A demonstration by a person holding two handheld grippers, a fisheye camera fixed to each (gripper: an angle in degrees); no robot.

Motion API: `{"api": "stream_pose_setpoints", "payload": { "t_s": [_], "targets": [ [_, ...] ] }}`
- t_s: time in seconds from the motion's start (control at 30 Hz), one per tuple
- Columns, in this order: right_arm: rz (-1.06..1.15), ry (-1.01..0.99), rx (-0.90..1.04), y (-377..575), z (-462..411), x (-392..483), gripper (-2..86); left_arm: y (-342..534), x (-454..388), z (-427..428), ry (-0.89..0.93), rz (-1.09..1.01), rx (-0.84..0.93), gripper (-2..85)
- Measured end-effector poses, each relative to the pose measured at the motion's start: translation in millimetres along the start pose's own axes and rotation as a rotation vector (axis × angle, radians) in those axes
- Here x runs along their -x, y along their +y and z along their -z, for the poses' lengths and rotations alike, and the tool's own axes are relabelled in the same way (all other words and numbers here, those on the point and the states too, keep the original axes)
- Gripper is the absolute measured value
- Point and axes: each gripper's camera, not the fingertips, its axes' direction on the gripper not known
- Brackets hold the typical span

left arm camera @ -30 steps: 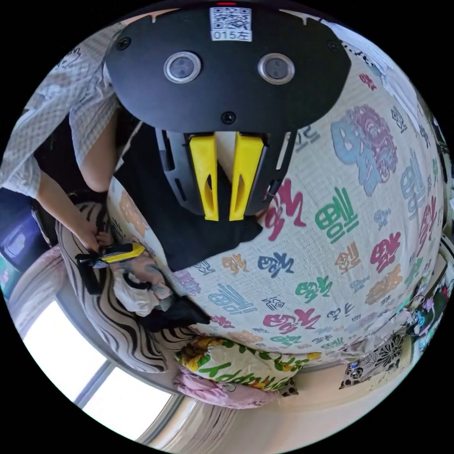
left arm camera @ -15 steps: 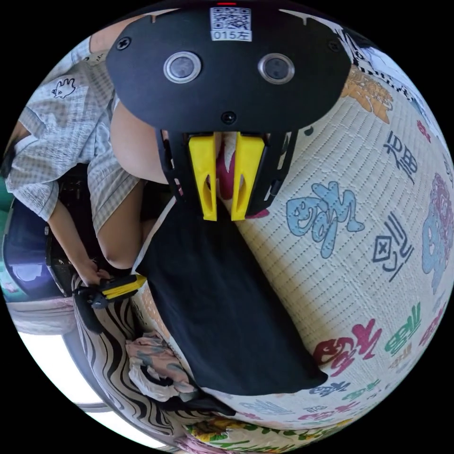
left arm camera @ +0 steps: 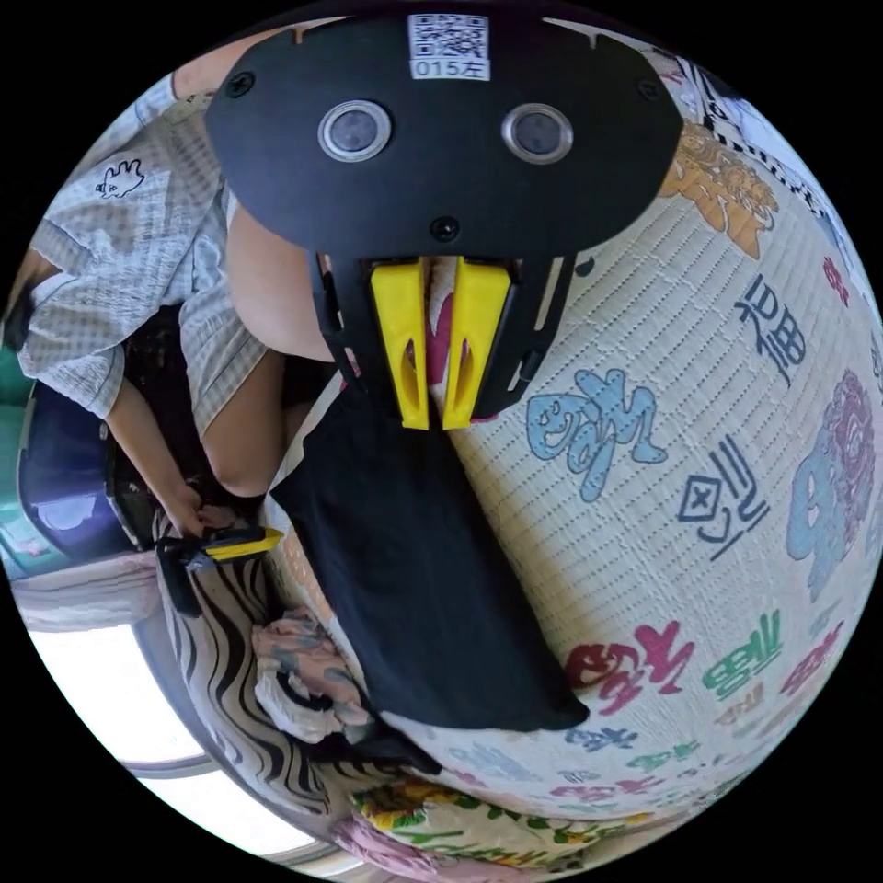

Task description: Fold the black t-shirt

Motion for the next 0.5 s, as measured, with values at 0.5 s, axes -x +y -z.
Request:
{"api": "stream_pose_setpoints", "payload": {
  "t_s": [0.5],
  "targets": [
    [0.061,0.148,0.106,-166,149,104,6.8,-2,72,142,0.062,0.122,-0.285,3.8]
  ]
}}
